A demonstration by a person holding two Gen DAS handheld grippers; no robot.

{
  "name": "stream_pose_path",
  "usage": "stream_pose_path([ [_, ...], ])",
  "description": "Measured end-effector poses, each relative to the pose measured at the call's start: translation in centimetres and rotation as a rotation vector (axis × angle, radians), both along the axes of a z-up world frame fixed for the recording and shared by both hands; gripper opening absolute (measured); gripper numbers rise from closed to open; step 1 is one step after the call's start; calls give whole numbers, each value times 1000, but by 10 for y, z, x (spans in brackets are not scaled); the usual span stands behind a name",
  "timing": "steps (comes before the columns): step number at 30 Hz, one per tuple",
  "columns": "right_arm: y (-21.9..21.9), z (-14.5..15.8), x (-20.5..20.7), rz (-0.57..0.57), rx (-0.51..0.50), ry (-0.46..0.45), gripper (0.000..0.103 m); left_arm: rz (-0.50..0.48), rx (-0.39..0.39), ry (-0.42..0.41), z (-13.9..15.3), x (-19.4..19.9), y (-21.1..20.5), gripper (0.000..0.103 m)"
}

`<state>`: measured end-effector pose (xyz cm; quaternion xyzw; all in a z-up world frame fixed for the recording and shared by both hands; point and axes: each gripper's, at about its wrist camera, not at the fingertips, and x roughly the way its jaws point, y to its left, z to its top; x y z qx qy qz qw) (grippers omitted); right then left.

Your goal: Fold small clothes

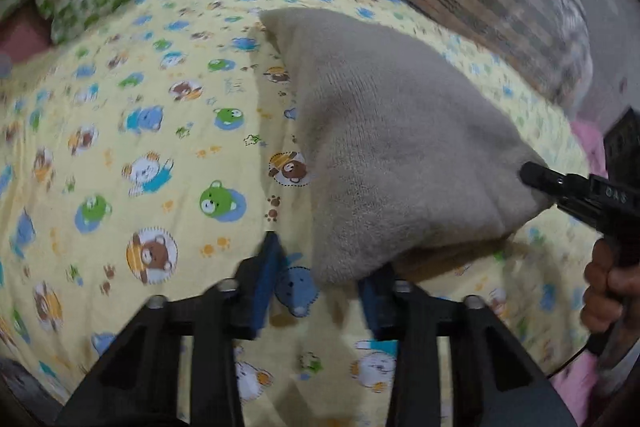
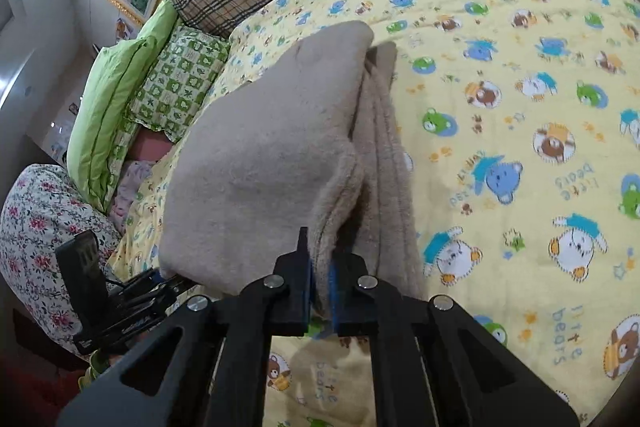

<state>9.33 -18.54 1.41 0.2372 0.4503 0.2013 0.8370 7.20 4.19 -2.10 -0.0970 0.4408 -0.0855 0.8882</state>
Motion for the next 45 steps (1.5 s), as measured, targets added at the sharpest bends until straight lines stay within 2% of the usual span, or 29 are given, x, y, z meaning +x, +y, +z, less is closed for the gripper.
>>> stream_pose_path([
  [4, -13, 48, -11, -10, 19, -151, 7, 28, 28, -45, 11, -10, -3, 26],
  [6, -20, 54, -12, -7, -30, -161, 6, 28, 11, 5, 4, -7, -5, 22],
  [9, -23, 17, -5, -10, -141, -55, 6, 28, -8, 72, -9, -6, -7, 20],
  [11, -25, -18, -2, -13, -151, 33, 6, 21, -9, 78, -11, -7, -7, 20],
  [13, -28, -31, -2, -30, -119, 51, 6, 11, 2, 85, -11, -7, -5, 21],
  [17, -29, -26, 0, -41, -116, 43, 9, -39, -17, 120, -8, -12, 0, 21],
  [18, -28, -26, 0, -38, -118, 48, 14, -53, -26, 121, -4, -14, 2, 21],
  [20, -34, -22, -4, -52, -107, 60, 23, -79, -63, 100, 9, -22, 10, 21],
  [22, -43, -15, -9, -81, -97, 65, 25, -97, -99, 63, 24, -28, 17, 22],
  [24, -52, -7, -15, -109, -80, 53, 25, -119, -143, 19, 40, -25, 23, 29],
  [27, -53, 19, -10, -146, -72, -17, 25, -154, -166, -33, 57, 1, 16, 29],
  [29, -41, 33, 5, -115, -39, -57, 25, -179, -190, -64, 64, 29, 5, 29],
  [33, -3, 43, 44, -55, -52, -96, 25, -176, -262, -109, 67, 78, -8, 29],
  [35, 10, 40, 65, -40, -43, -86, 25, -189, -267, -98, 61, 102, -15, 28],
  [37, 19, 34, 80, -20, -50, -76, 25, -196, -284, -41, 44, 127, -17, 25],
  [38, 23, 28, 88, -12, -63, -60, 25, -195, -282, -19, 36, 134, -17, 19],
  [39, 26, 20, 97, -8, -86, -31, 25, -191, -278, 8, 26, 143, -16, 5],
  [41, 28, 1, 108, -5, -119, 8, 25, -227, -302, 37, 11, 155, -14, 1],
  [43, 25, -14, 115, -18, -179, 6, 22, -243, -333, 64, 2, 165, -12, 0],
  [45, 16, -22, 119, -22, -124, 10, 22, -255, -322, 60, 1, 168, -14, 1],
])
